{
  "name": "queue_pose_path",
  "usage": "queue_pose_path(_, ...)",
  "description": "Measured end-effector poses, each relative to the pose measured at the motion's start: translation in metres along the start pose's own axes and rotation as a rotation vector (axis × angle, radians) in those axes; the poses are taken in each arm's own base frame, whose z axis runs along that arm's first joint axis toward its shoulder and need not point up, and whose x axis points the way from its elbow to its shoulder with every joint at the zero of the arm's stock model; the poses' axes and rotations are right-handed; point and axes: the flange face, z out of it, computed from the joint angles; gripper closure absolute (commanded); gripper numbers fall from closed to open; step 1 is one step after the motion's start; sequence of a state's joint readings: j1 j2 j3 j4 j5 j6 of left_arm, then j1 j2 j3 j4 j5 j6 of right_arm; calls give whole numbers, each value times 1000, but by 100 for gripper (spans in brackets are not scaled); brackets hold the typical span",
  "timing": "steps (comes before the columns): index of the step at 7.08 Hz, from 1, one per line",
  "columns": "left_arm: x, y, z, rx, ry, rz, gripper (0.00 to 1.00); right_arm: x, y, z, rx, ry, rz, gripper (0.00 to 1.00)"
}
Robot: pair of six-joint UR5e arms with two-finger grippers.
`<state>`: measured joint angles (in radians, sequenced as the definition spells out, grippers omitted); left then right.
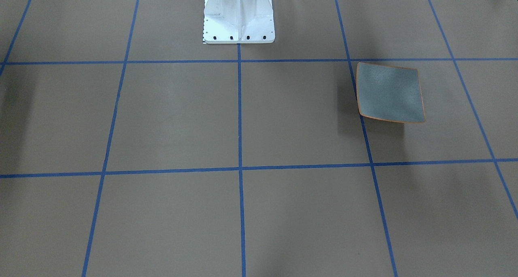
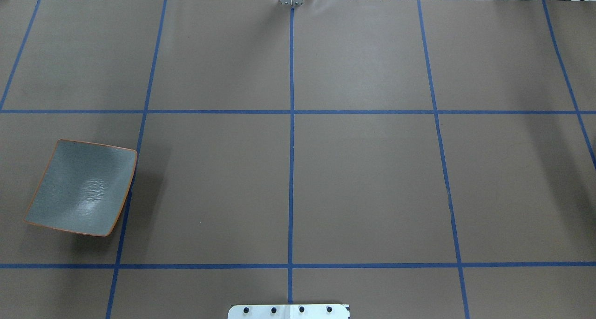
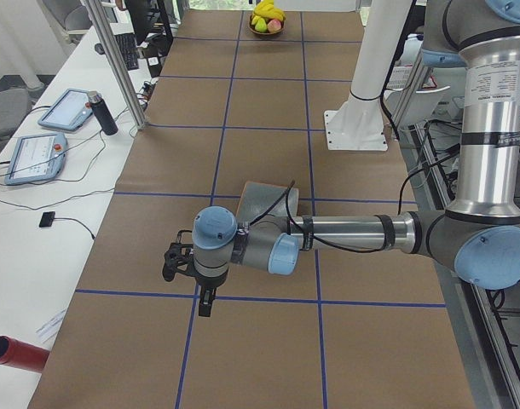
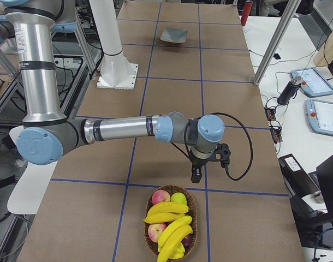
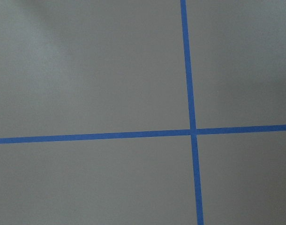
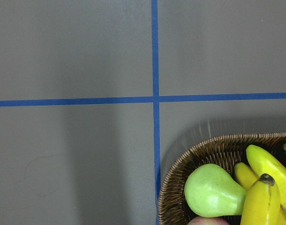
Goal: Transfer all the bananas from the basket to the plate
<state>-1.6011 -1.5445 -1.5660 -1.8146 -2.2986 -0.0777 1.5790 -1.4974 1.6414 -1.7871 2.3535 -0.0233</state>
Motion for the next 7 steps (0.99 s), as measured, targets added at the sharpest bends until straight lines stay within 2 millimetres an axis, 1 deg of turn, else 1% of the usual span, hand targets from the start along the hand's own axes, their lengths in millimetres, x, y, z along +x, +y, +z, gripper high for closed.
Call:
queue_pose_path(2,1,7,2,-5,28,3,0,0,0,0,1,1,-3,0)
queue_pose_path(4,6,15,4,-16,103,-6,0,1,0,-1,2,9,-8,0)
queue_pose_path(7,9,14,5,-23,123,-9,0,12,1,3,-9,96,-10,0)
